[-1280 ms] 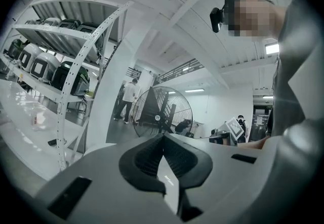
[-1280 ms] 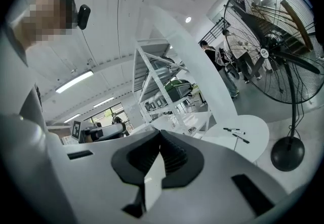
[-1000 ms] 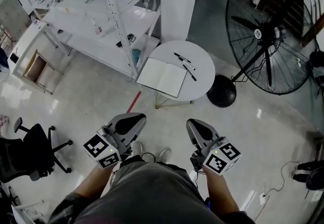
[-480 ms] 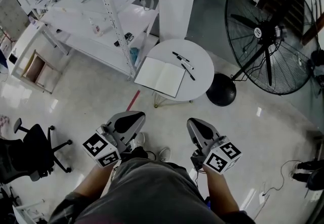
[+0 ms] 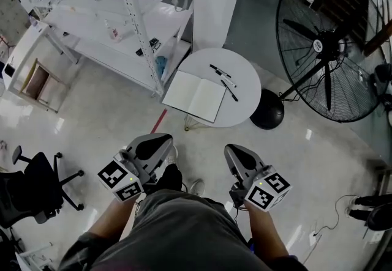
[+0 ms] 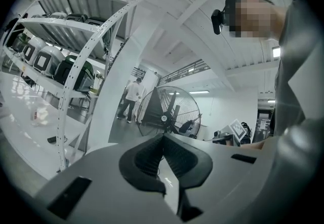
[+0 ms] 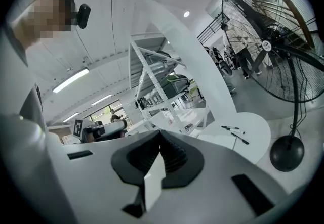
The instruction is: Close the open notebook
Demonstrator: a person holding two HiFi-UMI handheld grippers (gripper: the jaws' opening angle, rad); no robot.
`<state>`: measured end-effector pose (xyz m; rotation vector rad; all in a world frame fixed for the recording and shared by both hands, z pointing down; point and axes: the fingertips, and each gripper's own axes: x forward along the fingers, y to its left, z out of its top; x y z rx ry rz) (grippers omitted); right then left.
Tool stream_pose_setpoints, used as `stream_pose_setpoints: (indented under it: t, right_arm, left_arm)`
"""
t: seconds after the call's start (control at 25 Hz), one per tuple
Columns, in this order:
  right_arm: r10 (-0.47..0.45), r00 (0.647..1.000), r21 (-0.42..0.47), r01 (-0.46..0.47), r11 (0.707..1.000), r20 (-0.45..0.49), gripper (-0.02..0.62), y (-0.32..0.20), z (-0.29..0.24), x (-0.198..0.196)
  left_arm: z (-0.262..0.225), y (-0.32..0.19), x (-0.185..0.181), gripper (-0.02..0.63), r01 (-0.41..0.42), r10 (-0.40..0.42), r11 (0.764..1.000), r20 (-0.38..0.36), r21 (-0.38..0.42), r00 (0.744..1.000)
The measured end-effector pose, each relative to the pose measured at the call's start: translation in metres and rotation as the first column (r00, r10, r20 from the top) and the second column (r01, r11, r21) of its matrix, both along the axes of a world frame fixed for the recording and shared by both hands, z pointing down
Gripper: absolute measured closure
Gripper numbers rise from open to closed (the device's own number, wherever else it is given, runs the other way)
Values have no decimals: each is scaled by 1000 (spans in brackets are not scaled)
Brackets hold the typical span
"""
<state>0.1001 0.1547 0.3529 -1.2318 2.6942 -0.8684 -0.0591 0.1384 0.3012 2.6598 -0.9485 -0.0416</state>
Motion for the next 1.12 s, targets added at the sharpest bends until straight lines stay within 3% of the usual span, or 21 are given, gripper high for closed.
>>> stream_pose_setpoints:
  t: [0.64, 1.12]
  right_arm:
    - [34, 999, -86, -35, 996, -14, 577, -131, 24, -72]
    - [70, 997, -116, -72, 991, -28, 577, -185, 30, -109]
  left_arm:
    - [21, -146, -68, 591, -51, 51, 998, -7, -40, 999]
    - [33, -201, -102, 591, -90, 88, 993, -19, -71, 996]
